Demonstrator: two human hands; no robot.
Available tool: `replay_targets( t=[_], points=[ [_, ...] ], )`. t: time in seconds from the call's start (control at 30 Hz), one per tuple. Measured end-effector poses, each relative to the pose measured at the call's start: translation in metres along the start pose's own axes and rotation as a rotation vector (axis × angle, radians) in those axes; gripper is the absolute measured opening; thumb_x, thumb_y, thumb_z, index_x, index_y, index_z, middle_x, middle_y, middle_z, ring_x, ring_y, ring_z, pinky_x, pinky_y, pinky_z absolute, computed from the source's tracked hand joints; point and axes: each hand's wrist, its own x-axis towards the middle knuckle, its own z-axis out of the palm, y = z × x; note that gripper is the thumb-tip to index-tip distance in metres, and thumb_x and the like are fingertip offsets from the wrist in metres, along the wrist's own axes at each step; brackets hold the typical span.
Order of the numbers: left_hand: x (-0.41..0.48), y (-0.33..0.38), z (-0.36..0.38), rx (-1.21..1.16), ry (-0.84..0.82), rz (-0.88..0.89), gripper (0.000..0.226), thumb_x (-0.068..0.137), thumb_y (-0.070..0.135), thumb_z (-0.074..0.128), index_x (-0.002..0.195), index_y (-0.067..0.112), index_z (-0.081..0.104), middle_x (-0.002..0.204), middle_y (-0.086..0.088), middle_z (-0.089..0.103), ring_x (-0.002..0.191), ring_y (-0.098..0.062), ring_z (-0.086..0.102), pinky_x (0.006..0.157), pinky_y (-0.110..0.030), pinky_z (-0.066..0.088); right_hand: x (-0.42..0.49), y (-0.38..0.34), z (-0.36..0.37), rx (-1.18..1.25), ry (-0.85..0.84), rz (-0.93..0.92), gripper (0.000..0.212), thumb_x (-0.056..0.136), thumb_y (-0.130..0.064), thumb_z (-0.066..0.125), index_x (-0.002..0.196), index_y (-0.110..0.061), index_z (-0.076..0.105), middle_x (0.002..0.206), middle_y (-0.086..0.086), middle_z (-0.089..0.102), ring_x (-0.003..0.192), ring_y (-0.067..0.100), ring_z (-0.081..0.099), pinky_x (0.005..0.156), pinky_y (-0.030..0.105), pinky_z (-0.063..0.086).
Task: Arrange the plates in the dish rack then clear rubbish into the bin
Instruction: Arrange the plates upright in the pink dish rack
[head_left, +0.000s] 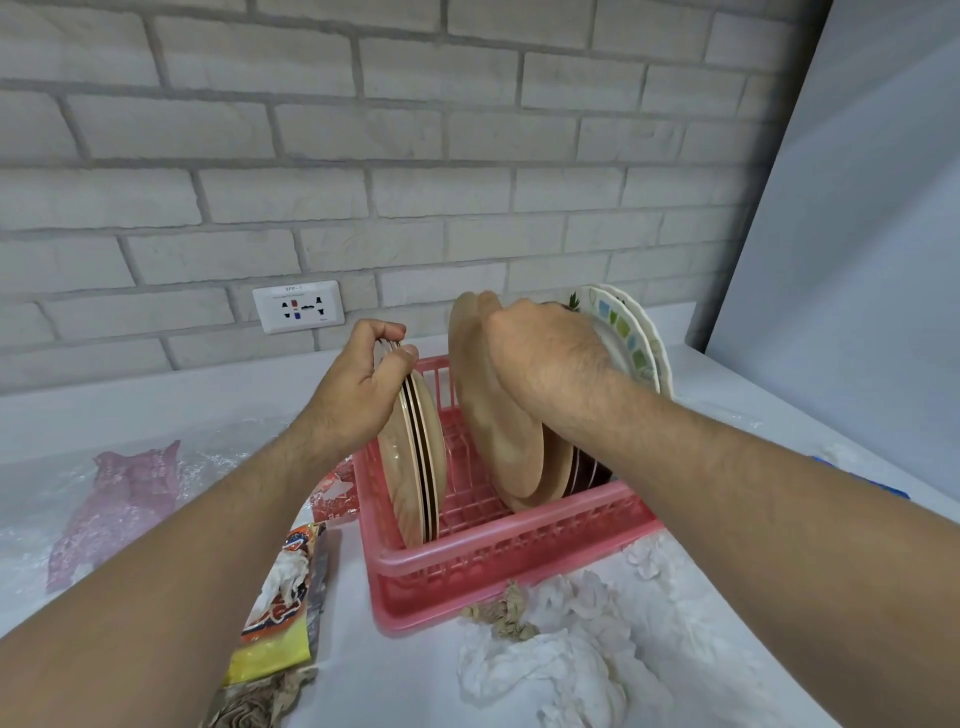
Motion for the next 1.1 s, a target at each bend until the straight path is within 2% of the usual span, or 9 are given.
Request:
replay_targets(
  t=[0.1,0.23,0.47,0.57,0.63,0.8,0.87,1.0,1.1],
  points=[
    [0.001,-0.002,-0.001,0.01,-0.006,-0.008,0.022,0.093,0.048,0.041,0.112,0.039,0.044,0.097,0.004,0.048,0.072,0.009,0.047,0.071,-0.017,0.038,-0.01,-0.006,0.011,0.037,-0.076,0.007,0.048,0.079,0.01,0.054,0.124,-0.001,0.042,0.085,0.012,0.056,0.066,0.022,0.046,0.053,0.035,0.037],
    [0.001,-0.003,-0.001,0.002,-0.006,-0.011,0.021,0.092,0.048,0.041,0.111,0.04,0.044,0.094,0.008,0.046,0.069,0.011,0.047,0.07,-0.016,0.037,-0.016,-0.004,0.02,0.059,-0.133,0.041,0.063,0.08,0.007,0.058,0.135,-0.006,0.034,0.092,0.013,0.05,0.061,0.02,0.039,0.04,0.027,0.021],
    [0.001,-0.002,0.002,-0.006,0.008,-0.003,0.016,0.095,0.043,0.042,0.11,0.036,0.044,0.089,0.01,0.044,0.07,0.007,0.043,0.069,-0.015,0.039,-0.017,0.007,0.022,0.204,-0.167,0.172,0.029,0.09,0.002,0.055,0.116,-0.009,0.045,0.074,0.0,0.044,0.065,0.021,0.055,0.043,0.027,0.03],
    [0.002,-0.001,0.003,-0.007,0.015,0.003,0.016,0.096,0.042,0.043,0.11,0.035,0.045,0.089,0.01,0.046,0.069,0.008,0.046,0.07,-0.015,0.038,-0.019,0.011,0.017,0.228,-0.197,0.156,0.022,0.096,-0.009,0.049,0.118,-0.006,0.048,0.072,0.002,0.042,0.075,0.028,0.057,0.055,0.034,0.038],
    [0.002,0.0,0.005,-0.01,0.014,0.003,0.017,0.096,0.041,0.043,0.111,0.034,0.045,0.089,0.01,0.046,0.069,0.009,0.046,0.07,-0.015,0.038,-0.022,0.01,0.01,0.222,-0.24,0.137,0.026,0.098,-0.013,0.046,0.123,-0.007,0.047,0.077,0.004,0.041,0.076,0.026,0.056,0.06,0.034,0.039],
    [0.001,0.001,0.005,-0.005,-0.002,-0.002,0.016,0.096,0.041,0.042,0.111,0.035,0.044,0.09,0.007,0.042,0.068,0.006,0.04,0.068,-0.015,0.038,-0.024,0.005,0.003,0.257,-0.378,0.284,0.055,0.092,-0.002,0.058,0.139,-0.011,0.03,0.089,0.008,0.059,0.051,0.011,0.051,0.034,0.02,0.031],
    [0.001,0.002,0.005,-0.001,0.001,-0.005,0.017,0.097,0.04,0.042,0.112,0.034,0.044,0.095,0.002,0.044,0.07,0.006,0.042,0.069,-0.015,0.038,-0.026,0.005,0.002,0.224,-0.38,0.279,0.065,0.091,-0.002,0.06,0.144,-0.012,0.023,0.092,0.008,0.056,0.054,0.014,0.052,0.04,0.023,0.038],
    [-0.001,0.005,0.003,-0.001,0.003,-0.007,0.019,0.097,0.039,0.042,0.114,0.031,0.045,0.101,0.005,0.051,0.074,0.013,0.048,0.071,-0.014,0.036,-0.027,0.002,0.006,0.104,-0.435,0.247,0.094,0.091,-0.006,0.064,0.151,-0.018,-0.007,0.101,0.011,0.062,0.08,0.025,0.066,0.069,0.039,0.058],
    [-0.001,0.006,0.003,-0.017,0.003,-0.001,0.021,0.098,0.038,0.042,0.117,0.029,0.045,0.115,0.016,0.052,0.093,0.019,0.045,0.077,-0.013,0.032,-0.025,0.002,0.001,0.138,-0.406,0.24,0.09,0.093,-0.012,0.061,0.152,-0.016,-0.005,0.101,0.007,0.061,0.078,0.024,0.063,0.063,0.036,0.053]
  ],
)
